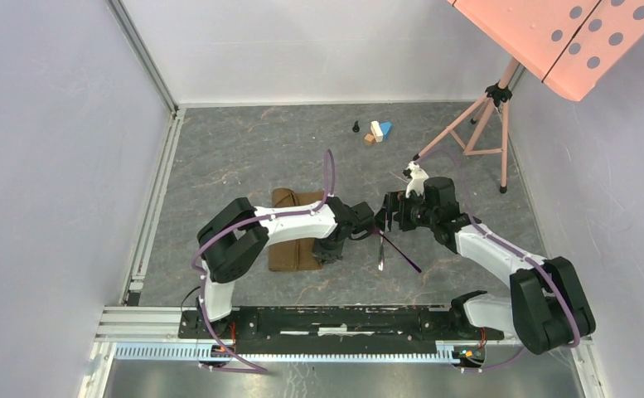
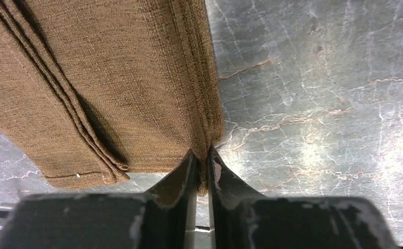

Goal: Fold the napkin into a case and place the utensils inside
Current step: Pick up the 2/3-rectangle-folded napkin at the center of the board.

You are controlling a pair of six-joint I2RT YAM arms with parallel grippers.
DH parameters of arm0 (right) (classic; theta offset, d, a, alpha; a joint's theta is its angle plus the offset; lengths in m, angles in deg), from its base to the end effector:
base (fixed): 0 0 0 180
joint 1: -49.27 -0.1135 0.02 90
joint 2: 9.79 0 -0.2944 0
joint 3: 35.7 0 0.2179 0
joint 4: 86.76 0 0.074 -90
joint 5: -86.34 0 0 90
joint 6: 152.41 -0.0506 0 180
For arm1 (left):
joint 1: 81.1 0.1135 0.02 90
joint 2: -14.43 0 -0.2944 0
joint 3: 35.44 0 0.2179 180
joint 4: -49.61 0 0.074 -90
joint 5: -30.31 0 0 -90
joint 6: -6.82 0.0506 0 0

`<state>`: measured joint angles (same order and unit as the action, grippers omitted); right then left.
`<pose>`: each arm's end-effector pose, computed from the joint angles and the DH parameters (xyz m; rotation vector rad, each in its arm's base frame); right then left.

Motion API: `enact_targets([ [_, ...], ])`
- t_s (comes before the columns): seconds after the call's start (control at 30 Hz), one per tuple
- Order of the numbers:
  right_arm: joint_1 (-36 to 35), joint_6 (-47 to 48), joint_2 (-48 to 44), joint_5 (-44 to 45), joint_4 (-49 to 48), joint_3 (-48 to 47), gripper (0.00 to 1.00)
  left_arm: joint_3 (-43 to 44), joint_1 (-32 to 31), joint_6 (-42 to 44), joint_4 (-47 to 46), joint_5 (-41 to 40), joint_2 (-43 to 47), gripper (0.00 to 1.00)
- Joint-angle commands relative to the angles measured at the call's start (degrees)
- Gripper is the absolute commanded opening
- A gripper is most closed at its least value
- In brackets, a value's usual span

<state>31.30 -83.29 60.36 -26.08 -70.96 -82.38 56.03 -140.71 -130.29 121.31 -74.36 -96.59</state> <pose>0.1970 0.0842 0.2272 -0.1583 2.3142 0.7958 0.1771 -0.2767 0.1925 0.3240 2.9207 0.2515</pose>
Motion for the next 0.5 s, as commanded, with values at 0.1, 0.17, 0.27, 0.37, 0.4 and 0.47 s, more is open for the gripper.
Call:
enact_targets([
  [0.1,-3.6,-10.7,7.7,-11.7,-18.9,1.2,0.98,-4.4,0.0,-2.2,-4.5,-2.9,8.2,0.11],
  [0.17,-5.6,-15.0,11.8,-10.7,-19.0,-1.1,0.98,-6.2,0.1,-2.1,-6.0,-2.9,11.2,0.1],
  [0.27,-9.4,-20.4,17.2,-7.3,-18.3,-5.7,0.97,-8.1,0.2,-2.2,-6.6,-3.2,14.2,0.09],
  [0.37,-12.8,-27.8,20.8,-5.5,-22.8,-6.8,0.96,-9.6,0.4,-2.3,-7.2,-3.1,16.1,0.09],
  [0.4,-13.7,-30.2,22.1,-5.4,-25.2,-6.8,0.95,-9.8,0.5,-2.3,-7.3,-3.1,16.4,0.09],
  [0.47,-15.1,-33.3,24.2,-4.9,-27.7,-7.4,0.93,-10.1,0.5,-2.2,-7.4,-3.1,16.9,0.09],
])
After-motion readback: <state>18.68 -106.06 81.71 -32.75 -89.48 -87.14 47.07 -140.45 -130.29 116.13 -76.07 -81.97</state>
